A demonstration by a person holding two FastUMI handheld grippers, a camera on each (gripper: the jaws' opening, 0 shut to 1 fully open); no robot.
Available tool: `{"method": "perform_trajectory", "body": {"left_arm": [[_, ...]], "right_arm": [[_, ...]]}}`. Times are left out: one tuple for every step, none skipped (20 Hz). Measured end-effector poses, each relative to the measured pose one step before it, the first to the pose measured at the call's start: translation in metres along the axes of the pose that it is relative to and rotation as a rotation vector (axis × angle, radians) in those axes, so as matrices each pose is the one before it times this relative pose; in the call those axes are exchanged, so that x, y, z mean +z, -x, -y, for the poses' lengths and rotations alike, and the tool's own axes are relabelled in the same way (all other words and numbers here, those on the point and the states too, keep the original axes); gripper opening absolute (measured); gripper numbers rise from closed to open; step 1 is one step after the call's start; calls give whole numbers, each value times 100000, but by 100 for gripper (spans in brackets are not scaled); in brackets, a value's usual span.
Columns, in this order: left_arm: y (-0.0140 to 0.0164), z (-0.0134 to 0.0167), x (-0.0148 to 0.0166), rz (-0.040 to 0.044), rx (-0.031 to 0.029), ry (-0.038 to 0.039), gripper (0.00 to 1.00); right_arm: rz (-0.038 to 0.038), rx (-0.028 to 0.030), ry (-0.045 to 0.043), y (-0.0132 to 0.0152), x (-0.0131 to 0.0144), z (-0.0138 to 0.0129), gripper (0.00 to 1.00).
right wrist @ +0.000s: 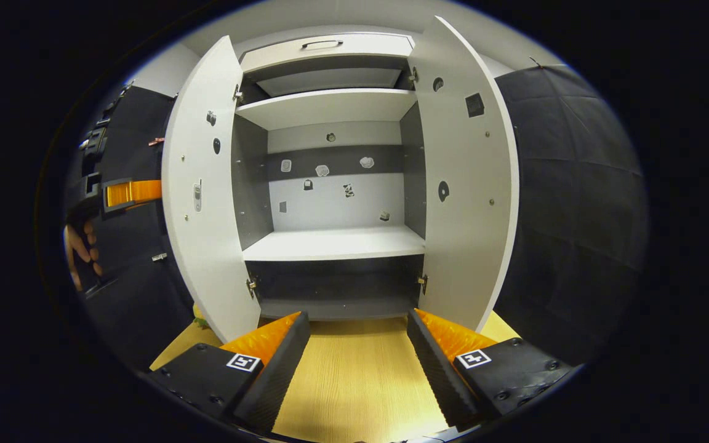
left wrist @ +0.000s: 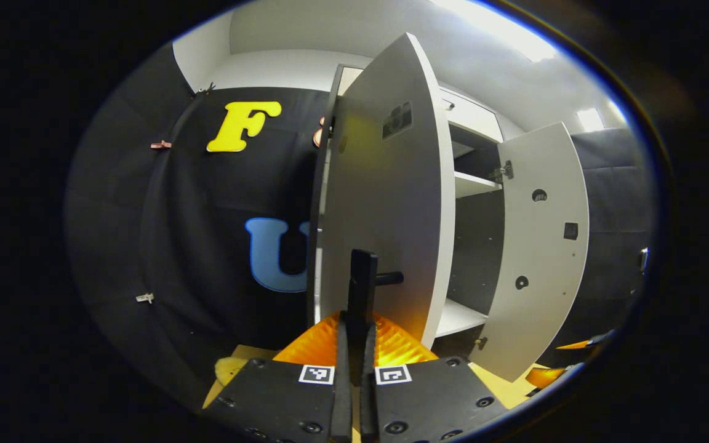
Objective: Open the right door of the double-door shoe cabinet with the right hand, and open the left door with the left hand.
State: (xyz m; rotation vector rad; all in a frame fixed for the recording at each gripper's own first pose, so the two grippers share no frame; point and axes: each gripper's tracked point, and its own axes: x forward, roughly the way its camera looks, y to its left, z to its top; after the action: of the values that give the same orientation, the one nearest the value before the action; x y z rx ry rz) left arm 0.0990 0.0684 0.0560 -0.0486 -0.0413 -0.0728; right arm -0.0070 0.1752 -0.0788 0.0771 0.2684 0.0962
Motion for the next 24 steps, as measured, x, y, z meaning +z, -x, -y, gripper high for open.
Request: {"method": "perform_trajectory", "body": {"left_arm": [[-23, -729, -5, -12, 2416, 0, 9], [94, -690, -49, -439, 2939, -517, 7], [96, -895, -51, -900, 3213, -680, 5], [174, -778, 33, 153, 731, -354, 5], [-20, 452, -79, 88, -3793, 3197, 5], [81, 21, -19, -3, -1893, 4065, 5], [-56, -104, 116, 715, 291, 767, 5], [84, -443, -99, 98, 659, -1392, 5], [93, -160, -23, -200, 927, -1741, 5], [178, 58, 32, -450, 86, -1265, 5], [311, 146, 53, -887, -781, -460, 5], [638, 76, -174, -798, -401, -197, 5], [852, 7, -14, -500, 420, -160, 5], [759, 53, -78, -861, 980, -135, 5], [763, 272, 66, -411, 437, 86, 5], [769, 334, 207, 164, 866, 174, 5], [724, 302, 269, 1034, 946, -145, 5], [717, 332, 234, 1548, 1516, -97, 5], [791, 359, 128, 871, 2215, 600, 5], [779, 521, -170, 473, 1979, 1332, 5], [612, 549, -173, -345, 2038, 1659, 5], [986, 1186, -362, -586, 236, 1264, 6], [948, 1271, -180, -11, 48, 379, 7], [884, 1039, -212, 142, 433, -239, 9]], "right_arm": [[-153, 180, 266, -69, 81, -166, 99], [-56, -5, 488, -44, 80, -107, 99], [95, -132, 739, 34, 100, -106, 99], [220, -375, 1063, 20, 209, 42, 99], [168, -762, 1001, -34, 150, 290, 99], [-353, -707, 581, 5, 104, 275, 99], [-530, -653, 94, -41, 124, 13, 99], [-424, -576, -375, -53, 259, 80, 99], [-83, -418, -614, 117, 324, 440, 99], [278, -334, -619, 211, 276, 343, 99], [602, -247, -383, 153, 346, 223, 99], [625, -251, -10, 59, 286, 244, 99], [278, -177, 14, 137, 127, 461, 99], [377, 170, -292, 205, 149, 528, 99], [576, 263, -538, 248, 203, 534, 99], [523, 379, -525, 219, 220, 482, 99], [373, 549, -369, 116, 179, 562, 99], [356, 744, -292, 88, 222, 691, 99], [573, 1018, -237, 184, 351, 766, 99], [626, 1062, -312, 211, 450, 682, 99], [190, 1732, -215, 228, 402, 488, 99], [726, 1652, 256, 372, 501, 548, 99], [1494, 1016, 662, 381, 689, 886, 99], [1680, 960, 629, 437, 685, 720, 99]]}}
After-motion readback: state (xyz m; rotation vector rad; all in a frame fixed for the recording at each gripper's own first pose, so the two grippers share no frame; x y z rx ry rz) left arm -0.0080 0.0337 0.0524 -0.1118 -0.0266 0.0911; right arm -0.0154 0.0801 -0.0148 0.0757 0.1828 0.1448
